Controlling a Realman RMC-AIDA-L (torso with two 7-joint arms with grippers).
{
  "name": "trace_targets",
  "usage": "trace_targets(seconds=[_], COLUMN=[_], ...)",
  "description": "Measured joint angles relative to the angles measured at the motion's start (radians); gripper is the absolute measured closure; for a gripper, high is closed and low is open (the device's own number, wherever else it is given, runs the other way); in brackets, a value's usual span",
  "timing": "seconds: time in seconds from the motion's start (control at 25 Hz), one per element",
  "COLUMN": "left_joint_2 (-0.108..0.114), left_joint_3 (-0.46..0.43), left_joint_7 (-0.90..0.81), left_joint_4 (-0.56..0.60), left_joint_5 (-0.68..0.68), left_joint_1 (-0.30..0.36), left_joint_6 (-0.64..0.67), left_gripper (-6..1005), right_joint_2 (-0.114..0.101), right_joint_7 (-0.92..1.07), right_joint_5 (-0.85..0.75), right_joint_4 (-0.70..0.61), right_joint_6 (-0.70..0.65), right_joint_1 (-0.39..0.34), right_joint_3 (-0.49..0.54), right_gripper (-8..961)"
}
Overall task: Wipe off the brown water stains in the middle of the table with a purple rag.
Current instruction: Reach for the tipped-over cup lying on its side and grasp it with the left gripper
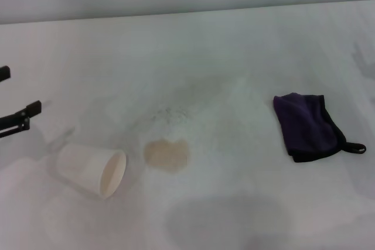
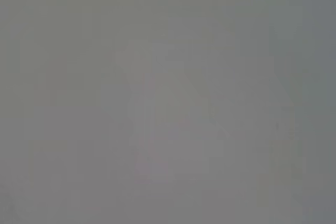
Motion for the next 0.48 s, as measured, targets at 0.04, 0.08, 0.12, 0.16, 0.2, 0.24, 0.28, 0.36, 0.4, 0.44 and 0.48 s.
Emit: trace_targets(seconds=[0.04, 0.08, 0.12, 0.16, 0.2, 0.24, 0.28, 0.36, 0.4, 0.44, 0.48], left_joint_2=[0.003, 0.007, 0.010, 0.010, 0.009, 0.007, 0.005, 0.004, 0.006, 0.009, 0.011], left_joint_3=[0.000, 0.001, 0.003, 0.005, 0.006, 0.007, 0.007, 0.009, 0.009, 0.009, 0.008], left_joint_7=[-0.031, -0.065, -0.086, -0.114, -0.141, -0.154, -0.174, -0.219, -0.249, -0.279, -0.302], left_joint_4=[0.016, 0.036, 0.049, 0.068, 0.088, 0.098, 0.113, 0.140, 0.151, 0.161, 0.166], left_joint_5=[0.029, 0.063, 0.084, 0.116, 0.149, 0.166, 0.192, 0.240, 0.266, 0.295, 0.321], left_joint_1=[-0.005, -0.012, -0.017, -0.025, -0.032, -0.036, -0.043, -0.055, -0.063, -0.075, -0.086], left_joint_6=[0.004, 0.008, 0.010, 0.014, 0.018, 0.021, 0.027, 0.046, 0.060, 0.076, 0.092], left_gripper=[109, 109, 109, 109, 109, 110, 110, 110, 110, 110, 110], right_joint_2=[0.001, 0.001, 0.002, 0.003, 0.003, 0.004, 0.004, 0.004, 0.004, 0.004, 0.004], right_joint_7=[0.000, 0.000, 0.000, 0.000, 0.000, 0.000, 0.000, 0.000, 0.000, 0.000, 0.001], right_joint_5=[0.000, 0.000, 0.000, 0.000, 0.000, 0.000, 0.000, 0.000, 0.000, 0.000, 0.000], right_joint_4=[0.000, 0.000, 0.000, 0.001, 0.002, 0.004, 0.007, 0.013, 0.015, 0.015, 0.015], right_joint_6=[0.000, 0.000, 0.001, 0.003, 0.006, 0.010, 0.013, 0.019, 0.020, 0.022, 0.023], right_joint_1=[0.000, 0.000, 0.000, 0.000, 0.000, 0.000, -0.001, -0.002, -0.003, -0.003, -0.005], right_joint_3=[0.000, 0.000, 0.000, 0.000, 0.000, 0.000, 0.000, 0.001, 0.001, 0.000, 0.000], right_gripper=[94, 94, 94, 94, 94, 94, 94, 94, 94, 94, 94])
